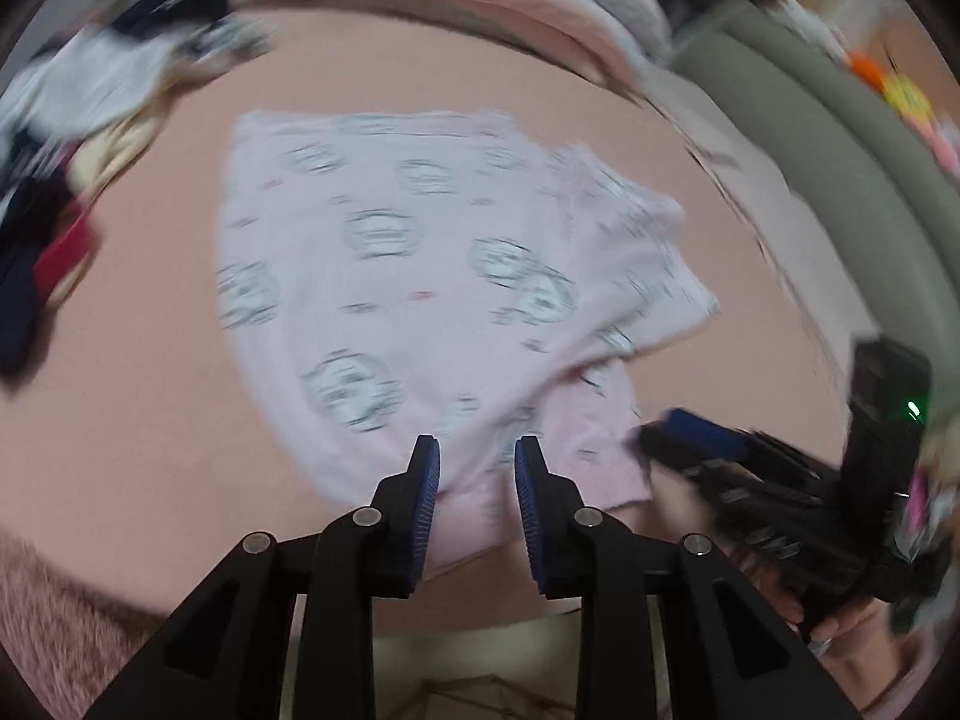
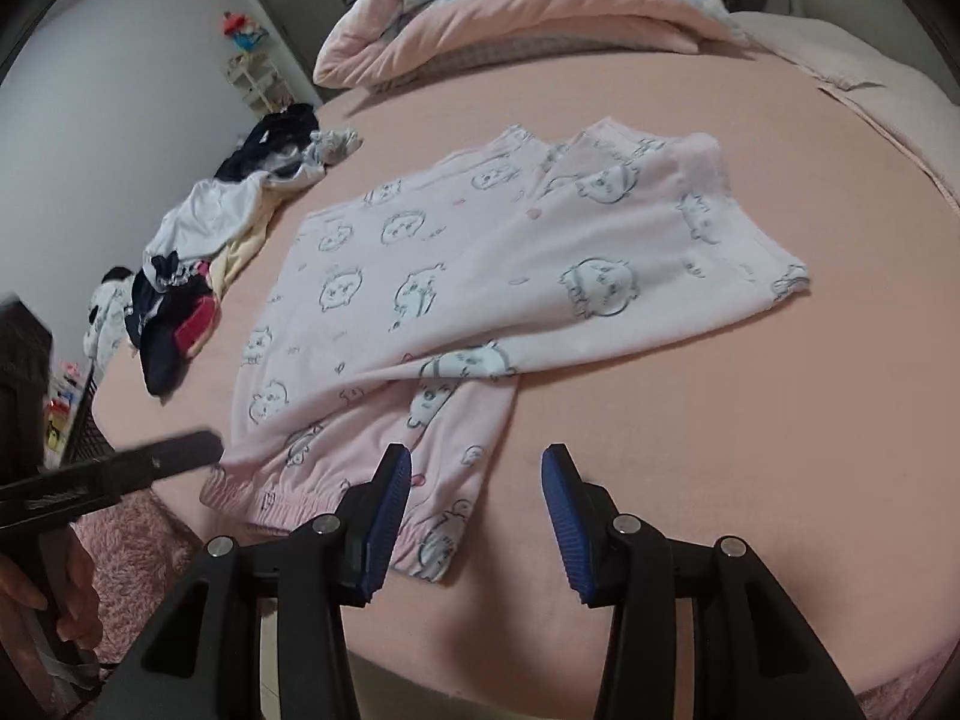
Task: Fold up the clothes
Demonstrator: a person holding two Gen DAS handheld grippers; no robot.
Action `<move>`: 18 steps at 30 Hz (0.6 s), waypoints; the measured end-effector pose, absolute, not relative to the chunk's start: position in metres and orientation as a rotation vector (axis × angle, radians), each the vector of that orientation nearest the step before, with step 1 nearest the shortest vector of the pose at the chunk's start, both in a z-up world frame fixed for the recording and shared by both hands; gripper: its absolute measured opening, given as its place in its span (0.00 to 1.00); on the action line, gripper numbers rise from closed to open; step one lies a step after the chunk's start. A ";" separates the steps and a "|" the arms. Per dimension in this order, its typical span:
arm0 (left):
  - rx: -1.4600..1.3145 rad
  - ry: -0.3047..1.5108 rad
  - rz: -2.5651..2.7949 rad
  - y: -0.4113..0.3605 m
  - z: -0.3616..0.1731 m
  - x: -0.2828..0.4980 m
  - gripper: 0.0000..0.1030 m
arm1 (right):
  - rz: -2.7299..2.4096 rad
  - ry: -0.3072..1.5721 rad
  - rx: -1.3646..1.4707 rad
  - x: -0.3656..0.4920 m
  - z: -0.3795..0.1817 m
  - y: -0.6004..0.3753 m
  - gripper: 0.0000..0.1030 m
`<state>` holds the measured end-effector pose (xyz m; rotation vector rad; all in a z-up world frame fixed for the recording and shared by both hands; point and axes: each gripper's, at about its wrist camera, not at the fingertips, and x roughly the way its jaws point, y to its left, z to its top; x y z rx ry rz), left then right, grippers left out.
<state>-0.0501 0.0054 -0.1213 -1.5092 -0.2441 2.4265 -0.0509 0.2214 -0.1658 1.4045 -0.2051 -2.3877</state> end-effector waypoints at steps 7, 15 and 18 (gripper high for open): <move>-1.702 -0.238 2.401 -0.002 -0.138 -0.045 0.24 | -2.387 -0.138 1.536 -0.045 -0.167 0.242 0.43; -1.354 0.191 2.350 0.122 -0.102 -0.103 0.25 | -2.641 -0.430 1.545 -0.085 -0.142 0.362 0.45; -1.339 0.265 2.280 0.177 -0.121 -0.130 0.26 | -2.689 -0.486 1.507 -0.103 -0.140 0.390 0.45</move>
